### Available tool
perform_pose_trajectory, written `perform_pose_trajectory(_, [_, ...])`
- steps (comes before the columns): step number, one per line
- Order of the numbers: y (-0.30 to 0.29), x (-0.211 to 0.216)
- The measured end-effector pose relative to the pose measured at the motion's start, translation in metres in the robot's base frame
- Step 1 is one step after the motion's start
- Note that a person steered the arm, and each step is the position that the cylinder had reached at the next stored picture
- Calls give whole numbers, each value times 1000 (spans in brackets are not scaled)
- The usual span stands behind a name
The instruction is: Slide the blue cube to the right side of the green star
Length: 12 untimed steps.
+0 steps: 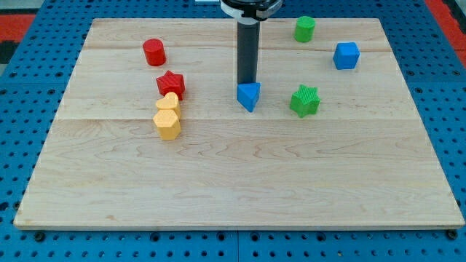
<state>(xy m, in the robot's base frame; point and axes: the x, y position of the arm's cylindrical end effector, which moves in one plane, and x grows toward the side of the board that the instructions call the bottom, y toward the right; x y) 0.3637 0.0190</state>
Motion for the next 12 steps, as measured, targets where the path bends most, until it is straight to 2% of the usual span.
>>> perform_pose_trajectory(1, [14,-13])
perform_pose_trajectory(3, [71,-92])
perform_pose_trajectory(4, [150,-113])
perform_pose_trajectory(5, [219,-109])
perform_pose_trajectory(6, [200,-62])
perform_pose_trajectory(7, [177,-43])
perform_pose_trajectory(8, [174,-76])
perform_pose_trajectory(9, [143,-86])
perform_pose_trajectory(11, [151,-22])
perform_pose_trajectory(12, [136,-25])
